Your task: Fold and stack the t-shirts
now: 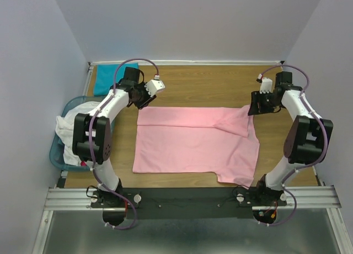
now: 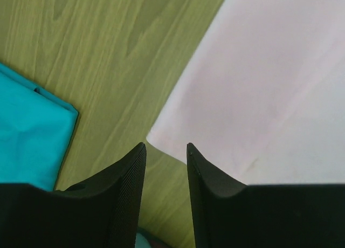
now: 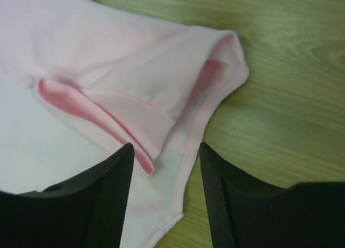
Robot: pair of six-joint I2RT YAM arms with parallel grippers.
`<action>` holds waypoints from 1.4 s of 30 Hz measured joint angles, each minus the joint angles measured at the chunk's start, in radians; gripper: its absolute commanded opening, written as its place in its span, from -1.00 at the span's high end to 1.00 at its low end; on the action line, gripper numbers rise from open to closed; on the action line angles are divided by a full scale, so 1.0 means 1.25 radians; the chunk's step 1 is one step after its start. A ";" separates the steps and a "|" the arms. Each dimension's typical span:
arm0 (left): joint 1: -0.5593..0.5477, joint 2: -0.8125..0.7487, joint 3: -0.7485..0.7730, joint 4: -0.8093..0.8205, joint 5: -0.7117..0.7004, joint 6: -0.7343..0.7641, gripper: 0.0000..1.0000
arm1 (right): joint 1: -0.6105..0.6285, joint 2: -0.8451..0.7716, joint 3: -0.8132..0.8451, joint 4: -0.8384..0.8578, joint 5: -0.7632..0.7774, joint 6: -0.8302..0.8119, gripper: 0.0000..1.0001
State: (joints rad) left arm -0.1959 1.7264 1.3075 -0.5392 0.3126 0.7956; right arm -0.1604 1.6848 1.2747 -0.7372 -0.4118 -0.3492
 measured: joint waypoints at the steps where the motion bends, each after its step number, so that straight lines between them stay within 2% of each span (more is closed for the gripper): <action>1: 0.003 0.028 0.019 0.012 0.000 -0.024 0.11 | -0.006 0.016 0.007 0.000 -0.001 0.013 -0.20; 8: 0.046 0.135 0.058 0.034 0.002 -0.114 0.14 | -0.026 0.099 0.046 0.009 -0.012 0.128 -0.20; 28: 0.061 0.196 0.061 0.060 0.004 -0.194 0.24 | -0.026 0.220 0.123 0.090 -0.021 0.275 -0.04; 29: 0.061 0.197 0.061 0.063 0.004 -0.195 0.26 | -0.026 0.223 0.125 0.092 -0.021 0.279 0.00; 31: 0.061 0.204 0.061 0.068 0.004 -0.199 0.38 | -0.026 0.232 0.127 0.099 -0.020 0.285 0.28; 32: 0.061 0.208 0.061 0.070 0.004 -0.199 0.44 | -0.026 0.234 0.127 0.100 -0.020 0.290 0.43; 33: 0.061 0.212 0.061 0.071 0.003 -0.201 0.57 | -0.026 0.238 0.127 0.103 -0.020 0.292 0.72; 35: 0.061 0.219 0.061 0.078 0.002 -0.207 0.69 | -0.026 0.241 0.127 0.105 -0.017 0.301 0.99; 38: 0.063 0.221 0.061 0.086 0.000 -0.214 1.00 | -0.028 0.240 0.126 0.110 -0.009 0.294 0.99; 42: 0.069 0.223 0.061 0.095 -0.002 -0.226 1.00 | -0.040 0.227 0.111 0.111 0.014 0.279 0.99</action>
State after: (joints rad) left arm -0.1097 2.0052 1.3838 -0.4202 0.3096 0.5125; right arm -0.2100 1.9690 1.4132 -0.5980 -0.3946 -0.0002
